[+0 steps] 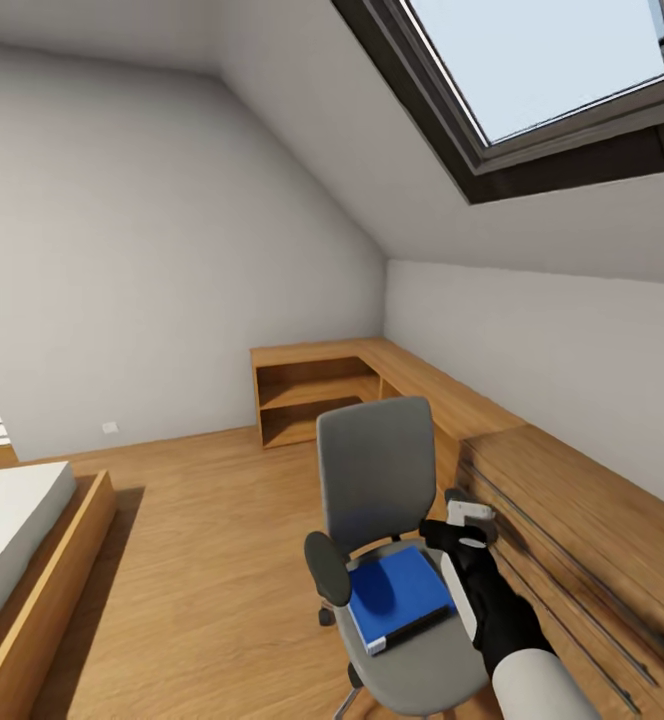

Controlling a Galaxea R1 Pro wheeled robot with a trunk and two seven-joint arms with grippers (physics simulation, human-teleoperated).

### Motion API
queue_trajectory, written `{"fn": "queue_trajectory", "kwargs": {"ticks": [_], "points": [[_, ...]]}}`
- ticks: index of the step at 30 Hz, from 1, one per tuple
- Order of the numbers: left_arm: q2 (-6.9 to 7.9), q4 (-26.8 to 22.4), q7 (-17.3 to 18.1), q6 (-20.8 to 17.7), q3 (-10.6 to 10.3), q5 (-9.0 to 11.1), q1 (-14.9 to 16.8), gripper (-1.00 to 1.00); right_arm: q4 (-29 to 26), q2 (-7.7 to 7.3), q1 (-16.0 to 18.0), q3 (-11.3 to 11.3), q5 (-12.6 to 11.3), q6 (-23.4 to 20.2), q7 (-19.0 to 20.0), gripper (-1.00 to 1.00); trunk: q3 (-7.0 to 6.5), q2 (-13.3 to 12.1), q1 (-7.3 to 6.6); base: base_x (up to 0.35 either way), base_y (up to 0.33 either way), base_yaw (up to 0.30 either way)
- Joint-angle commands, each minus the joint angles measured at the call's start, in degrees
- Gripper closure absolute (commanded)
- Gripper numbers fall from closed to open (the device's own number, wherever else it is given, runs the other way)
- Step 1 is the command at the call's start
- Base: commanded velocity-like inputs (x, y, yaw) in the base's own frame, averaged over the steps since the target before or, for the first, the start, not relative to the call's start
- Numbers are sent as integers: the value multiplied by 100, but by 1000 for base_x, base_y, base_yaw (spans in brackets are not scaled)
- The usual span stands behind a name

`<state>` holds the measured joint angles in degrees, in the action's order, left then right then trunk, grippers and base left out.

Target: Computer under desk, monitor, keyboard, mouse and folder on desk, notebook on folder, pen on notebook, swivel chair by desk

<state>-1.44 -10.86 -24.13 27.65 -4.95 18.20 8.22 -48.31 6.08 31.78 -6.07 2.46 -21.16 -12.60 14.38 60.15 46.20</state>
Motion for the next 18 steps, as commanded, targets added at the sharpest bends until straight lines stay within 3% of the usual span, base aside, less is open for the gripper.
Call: {"fn": "queue_trajectory", "kwargs": {"ticks": [1,6,8,12,15,16,18], "points": [[4,-69,-34,-211,-50,44,4,-100,8,6,4,-8,26,3,1,-100,26,47,23,0,0,0],[3,-440,-26,-860,-50,57,4,-100,419,9,7,94,30,269,3,-100,116,248,133,0,0,0],[3,-568,-25,-948,-50,58,4,-100,588,7,9,141,23,361,5,-100,152,328,177,0,0,0],[21,-1339,-9,-1158,-46,64,4,-100,788,-15,15,197,-3,469,242,-100,224,488,265,0,0,0],[33,-2045,-11,-1736,-39,62,4,-100,830,-57,34,191,-18,441,689,-100,278,608,331,0,0,0],[42,-2377,-12,-2099,-35,65,4,-100,851,-77,44,180,-23,414,854,-100,296,649,353,0,0,0],[45,-2731,-12,-2489,-28,66,4,-100,869,-99,56,153,-50,389,980,-100,332,729,397,0,0,0]]}}
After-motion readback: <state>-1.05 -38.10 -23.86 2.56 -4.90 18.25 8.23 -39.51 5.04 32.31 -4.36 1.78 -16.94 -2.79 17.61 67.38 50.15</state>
